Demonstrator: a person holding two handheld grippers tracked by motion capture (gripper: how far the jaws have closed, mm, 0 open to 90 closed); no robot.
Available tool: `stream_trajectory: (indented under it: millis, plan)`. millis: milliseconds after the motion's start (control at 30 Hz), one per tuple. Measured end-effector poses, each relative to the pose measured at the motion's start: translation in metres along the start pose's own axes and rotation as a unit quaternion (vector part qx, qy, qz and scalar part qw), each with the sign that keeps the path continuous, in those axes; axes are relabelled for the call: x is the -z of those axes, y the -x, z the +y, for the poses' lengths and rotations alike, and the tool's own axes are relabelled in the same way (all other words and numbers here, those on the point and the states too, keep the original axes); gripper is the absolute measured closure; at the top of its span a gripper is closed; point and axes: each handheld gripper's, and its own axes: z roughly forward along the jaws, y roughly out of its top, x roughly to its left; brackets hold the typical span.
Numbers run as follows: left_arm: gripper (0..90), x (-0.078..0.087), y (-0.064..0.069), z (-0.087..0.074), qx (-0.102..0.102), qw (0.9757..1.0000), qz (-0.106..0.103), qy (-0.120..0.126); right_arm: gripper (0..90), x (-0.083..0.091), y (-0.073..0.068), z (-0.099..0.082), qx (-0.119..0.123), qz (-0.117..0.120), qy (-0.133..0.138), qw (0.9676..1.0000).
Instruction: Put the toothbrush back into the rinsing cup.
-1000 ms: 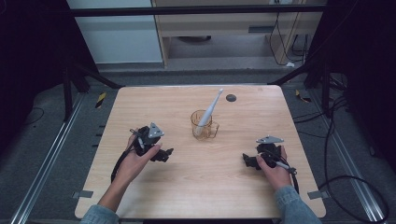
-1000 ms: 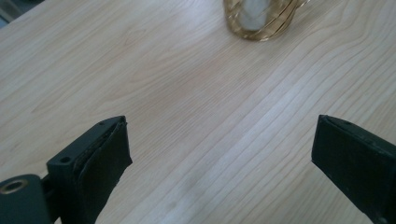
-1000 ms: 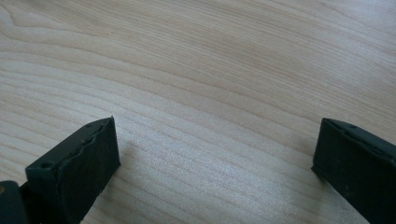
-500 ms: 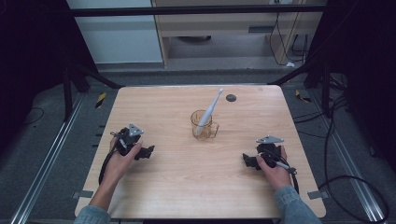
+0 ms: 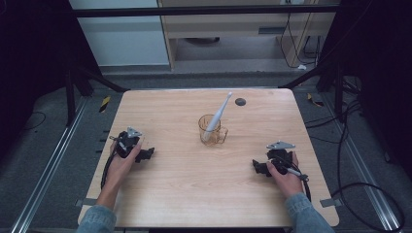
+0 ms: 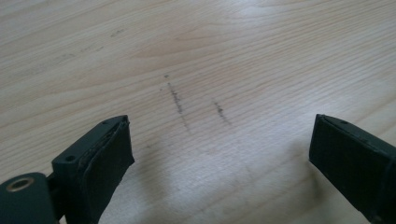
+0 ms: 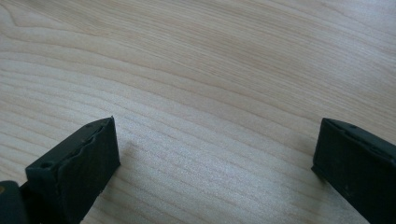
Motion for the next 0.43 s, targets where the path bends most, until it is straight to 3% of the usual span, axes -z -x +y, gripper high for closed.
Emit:
stream_trajectory:
  millis: [167, 433]
  plan:
    - [2.0, -0.0094, -0.0092, -0.0056, 0.035, 0.9987, -0.028, 0.023, 0.5, 0.0, 0.0, 0.0, 0.0, 0.0, 0.0, 1.0]
    - [0.0, -0.0105, -0.0097, -0.0046, 0.033, 0.9988, -0.031, 0.018, 0.6, 0.0, 0.0, 0.0, 0.001, 0.0, 0.0, 1.0]
